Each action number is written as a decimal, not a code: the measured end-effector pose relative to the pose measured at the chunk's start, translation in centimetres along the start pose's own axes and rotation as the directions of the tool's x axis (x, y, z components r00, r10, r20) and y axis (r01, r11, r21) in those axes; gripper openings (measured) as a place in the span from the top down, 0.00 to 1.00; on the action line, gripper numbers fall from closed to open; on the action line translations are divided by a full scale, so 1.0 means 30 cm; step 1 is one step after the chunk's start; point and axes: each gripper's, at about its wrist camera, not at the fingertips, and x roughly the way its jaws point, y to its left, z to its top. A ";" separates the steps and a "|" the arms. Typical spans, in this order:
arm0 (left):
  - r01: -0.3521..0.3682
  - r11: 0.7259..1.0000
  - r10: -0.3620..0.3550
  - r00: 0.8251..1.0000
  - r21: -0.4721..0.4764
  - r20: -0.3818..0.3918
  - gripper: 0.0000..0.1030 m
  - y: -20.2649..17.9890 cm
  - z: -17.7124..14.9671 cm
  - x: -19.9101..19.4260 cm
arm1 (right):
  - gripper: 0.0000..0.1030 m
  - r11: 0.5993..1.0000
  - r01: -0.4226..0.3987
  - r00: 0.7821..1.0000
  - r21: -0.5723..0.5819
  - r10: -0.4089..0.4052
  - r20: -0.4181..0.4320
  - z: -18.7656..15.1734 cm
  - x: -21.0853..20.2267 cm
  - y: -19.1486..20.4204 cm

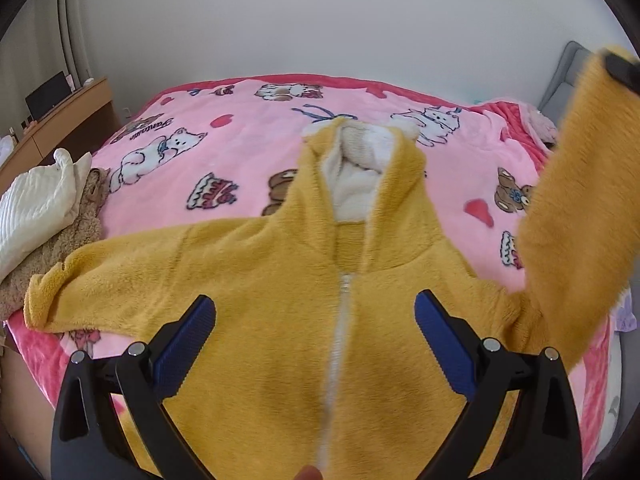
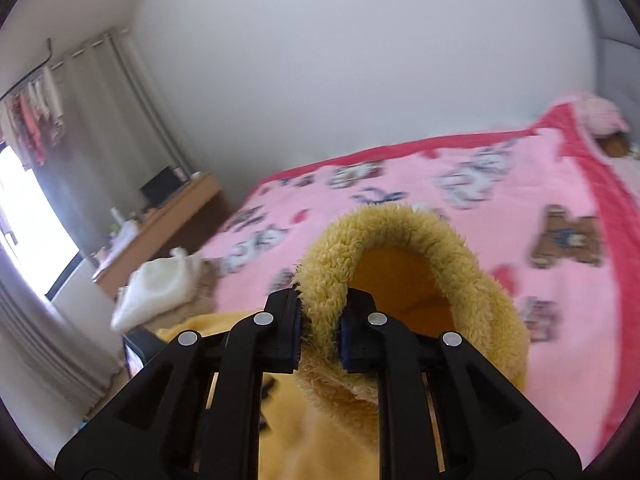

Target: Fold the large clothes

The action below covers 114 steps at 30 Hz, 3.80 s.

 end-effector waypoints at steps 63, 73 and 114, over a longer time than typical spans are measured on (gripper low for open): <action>0.318 0.948 -0.307 0.884 -0.028 -0.354 0.68 0.486 -0.033 0.568 | 0.17 0.810 0.586 0.787 0.024 -0.562 -0.254 -0.549 0.290 -0.197; 0.307 0.947 -0.322 0.908 -0.098 -0.269 0.89 0.574 -0.037 0.507 | 0.17 0.814 0.580 0.794 0.037 -0.554 -0.251 -0.539 0.277 -0.206; 0.410 0.908 -0.398 0.907 0.079 -0.134 0.27 0.404 0.028 0.374 | 0.58 0.906 0.394 0.865 -0.153 -0.423 -0.271 -0.600 0.410 -0.118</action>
